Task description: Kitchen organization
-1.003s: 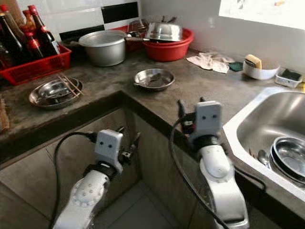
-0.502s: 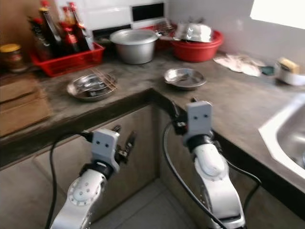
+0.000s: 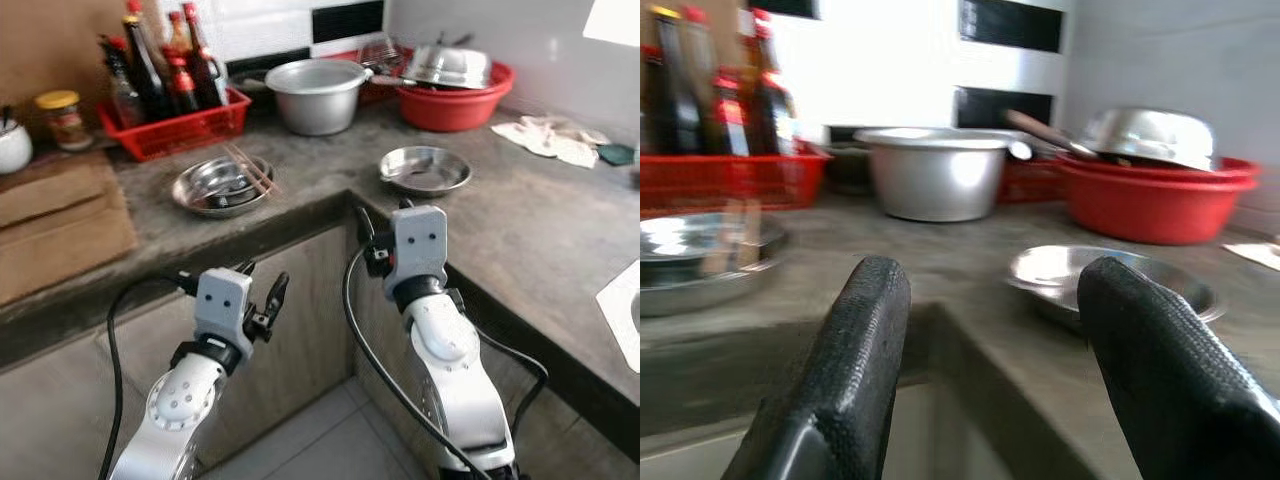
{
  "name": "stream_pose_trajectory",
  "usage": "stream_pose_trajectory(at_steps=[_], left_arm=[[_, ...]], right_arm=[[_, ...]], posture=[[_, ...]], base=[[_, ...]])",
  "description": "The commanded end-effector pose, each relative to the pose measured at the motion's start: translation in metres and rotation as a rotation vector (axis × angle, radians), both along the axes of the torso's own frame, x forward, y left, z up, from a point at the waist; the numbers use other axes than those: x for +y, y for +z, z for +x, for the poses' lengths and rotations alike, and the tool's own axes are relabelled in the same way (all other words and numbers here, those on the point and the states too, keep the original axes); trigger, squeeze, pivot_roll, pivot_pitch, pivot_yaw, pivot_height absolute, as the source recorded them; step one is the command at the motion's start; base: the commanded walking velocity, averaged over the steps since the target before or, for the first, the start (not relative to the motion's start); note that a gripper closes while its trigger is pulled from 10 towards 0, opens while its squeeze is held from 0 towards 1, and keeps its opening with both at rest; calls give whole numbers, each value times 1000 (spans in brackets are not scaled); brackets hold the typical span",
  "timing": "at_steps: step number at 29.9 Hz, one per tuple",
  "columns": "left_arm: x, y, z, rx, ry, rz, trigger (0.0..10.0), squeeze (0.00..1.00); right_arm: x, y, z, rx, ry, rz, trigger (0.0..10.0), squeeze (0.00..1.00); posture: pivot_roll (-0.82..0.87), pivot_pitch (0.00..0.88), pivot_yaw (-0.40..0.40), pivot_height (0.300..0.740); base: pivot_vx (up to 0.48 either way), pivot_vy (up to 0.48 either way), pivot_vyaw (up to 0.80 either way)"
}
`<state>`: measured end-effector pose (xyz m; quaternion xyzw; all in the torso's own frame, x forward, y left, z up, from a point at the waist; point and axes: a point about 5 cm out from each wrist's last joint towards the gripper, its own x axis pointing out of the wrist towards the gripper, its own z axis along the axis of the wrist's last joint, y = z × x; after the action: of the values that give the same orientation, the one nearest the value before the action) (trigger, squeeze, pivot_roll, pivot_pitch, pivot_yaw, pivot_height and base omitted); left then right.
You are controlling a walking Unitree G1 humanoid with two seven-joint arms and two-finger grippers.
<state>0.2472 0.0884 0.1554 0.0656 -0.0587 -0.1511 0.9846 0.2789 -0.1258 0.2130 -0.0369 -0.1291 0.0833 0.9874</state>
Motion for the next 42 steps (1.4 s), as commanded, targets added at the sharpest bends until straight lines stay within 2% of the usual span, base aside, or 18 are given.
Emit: stream_pose_trajectory(at_steps=[1, 10, 17, 20, 23, 26, 27, 28, 29, 30, 34, 35, 36, 37, 42], left_arm=[[-2, 1, 0, -7, -11, 1, 10000, 0], [-2, 1, 0, -8, -15, -7, 10000, 0], [-3, -8, -1, 44, -28, -2, 10000, 0], [-8, -18, -8, 82, -76, 0, 10000, 0], [-12, -20, -12, 85, -105, 13, 10000, 0], [-22, -25, -23, 94, -176, 22, 10000, 0], [-22, -24, -24, 95, -176, 18, 10000, 0], [-23, -24, -25, 99, -174, 12, 10000, 0], [-23, -24, -25, 101, -170, 11, 10000, 0], [-23, -24, -25, 100, -163, 10, 10000, 0], [-22, -24, -24, 99, -156, 8, 10000, 0], [-23, -23, -25, 97, -157, 7, 10000, 0], [-23, -22, -25, 96, -157, 6, 10000, 0], [-23, -21, -26, 93, -159, 5, 10000, 0], [-24, -18, -29, 85, -153, -5, 10000, 0]], right_arm=[[-1, 1, 1, -3, -2, -4, 10000, 0], [-3, 4, 4, -15, -8, -8, 10000, 0], [-4, 10, 13, -33, 5, -45, 10000, 0], [-1, 8, 21, -16, 32, -116, 10000, 0], [0, 7, 25, -16, 43, -141, 10000, 0], [0, 2, 39, 11, 69, -212, 10000, 0], [1, 1, 42, 18, 74, -229, 10000, 47], [1, 0, 44, 19, 78, -238, 10000, 467], [1, -1, 46, 21, 81, -245, 10000, 549], [1, -1, 48, 23, 89, -256, 10000, 1000], [3, -5, 59, 21, 88, -334, 10000, 1000], [3, -5, 62, 17, 84, -361, 10000, 424], [3, -5, 64, 14, 82, -377, 10000, 102], [4, -5, 71, 13, 82, -413, 10000, 0], [-1, -3, 86, 6, 45, -491, 10000, 0]], posture=[[40, 29, -8, 740], [38, 29, -6, 740], [38, 38, -5, 740], [37, 52, -10, 740], [39, 60, -16, 740], [44, 73, -29, 740], [45, 76, -31, 740], [43, 80, -32, 740], [43, 81, -33, 740], [44, 85, -37, 740], [45, 94, -41, 740], [49, 103, -45, 740], [49, 103, -45, 740], [50, 107, -48, 740], [53, 134, -54, 740]], base=[[364, 0, 0], [368, 0, 0], [0, 0, 0], [0, 0, 0], [0, 0, 0], [0, 0, 0], [0, 0, 0], [0, 0, 0], [0, 0, 0], [0, 0, 0], [0, 0, 0], [0, 0, 0], [0, 0, 0], [0, 0, 0], [0, 0, 0]])
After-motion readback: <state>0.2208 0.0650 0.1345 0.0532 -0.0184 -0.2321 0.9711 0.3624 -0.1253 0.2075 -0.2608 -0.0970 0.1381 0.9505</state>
